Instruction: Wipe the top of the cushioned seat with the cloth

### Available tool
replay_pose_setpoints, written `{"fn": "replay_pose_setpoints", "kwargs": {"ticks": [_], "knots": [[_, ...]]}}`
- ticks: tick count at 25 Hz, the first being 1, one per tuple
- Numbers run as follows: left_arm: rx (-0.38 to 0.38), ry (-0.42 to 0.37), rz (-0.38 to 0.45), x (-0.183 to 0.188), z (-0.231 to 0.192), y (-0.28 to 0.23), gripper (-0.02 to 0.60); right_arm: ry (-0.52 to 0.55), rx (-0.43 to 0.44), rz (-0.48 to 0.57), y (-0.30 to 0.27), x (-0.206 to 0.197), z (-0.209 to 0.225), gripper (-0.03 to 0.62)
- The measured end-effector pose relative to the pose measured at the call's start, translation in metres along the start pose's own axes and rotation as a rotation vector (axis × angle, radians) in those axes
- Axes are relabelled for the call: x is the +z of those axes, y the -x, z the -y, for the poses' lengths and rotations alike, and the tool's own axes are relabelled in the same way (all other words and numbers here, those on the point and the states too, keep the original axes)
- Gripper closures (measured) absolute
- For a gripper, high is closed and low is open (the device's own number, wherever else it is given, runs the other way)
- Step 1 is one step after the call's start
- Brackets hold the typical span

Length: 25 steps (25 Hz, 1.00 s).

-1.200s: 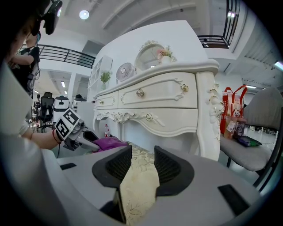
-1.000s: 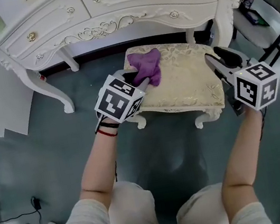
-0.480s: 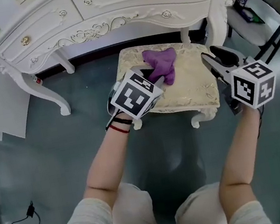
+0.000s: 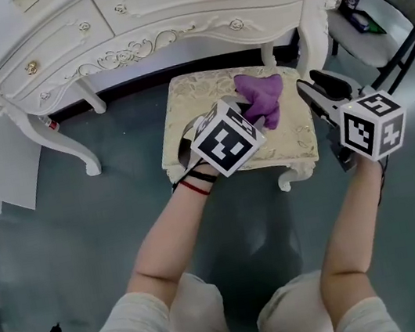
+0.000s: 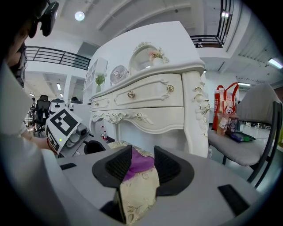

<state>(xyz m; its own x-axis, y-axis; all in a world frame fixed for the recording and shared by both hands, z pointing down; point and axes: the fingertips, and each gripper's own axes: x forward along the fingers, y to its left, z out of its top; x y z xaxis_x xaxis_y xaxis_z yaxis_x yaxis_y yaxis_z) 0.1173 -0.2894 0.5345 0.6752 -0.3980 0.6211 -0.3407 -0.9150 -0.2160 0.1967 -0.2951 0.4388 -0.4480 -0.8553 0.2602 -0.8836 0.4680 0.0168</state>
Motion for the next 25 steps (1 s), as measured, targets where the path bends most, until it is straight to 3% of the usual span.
{"fn": "replay_pose_setpoints", "kwargs": {"ticks": [17, 25], "knots": [[-0.060, -0.149, -0.049, 0.032, 0.039, -0.030, 0.500, -0.057, -0.032, 0.022, 0.016, -0.007, 0.027, 0.451], [-0.078, -0.179, -0.048, 0.041, 0.047, -0.039, 0.500, -0.064, -0.030, 0.028, 0.014, -0.007, 0.031, 0.453]]}}
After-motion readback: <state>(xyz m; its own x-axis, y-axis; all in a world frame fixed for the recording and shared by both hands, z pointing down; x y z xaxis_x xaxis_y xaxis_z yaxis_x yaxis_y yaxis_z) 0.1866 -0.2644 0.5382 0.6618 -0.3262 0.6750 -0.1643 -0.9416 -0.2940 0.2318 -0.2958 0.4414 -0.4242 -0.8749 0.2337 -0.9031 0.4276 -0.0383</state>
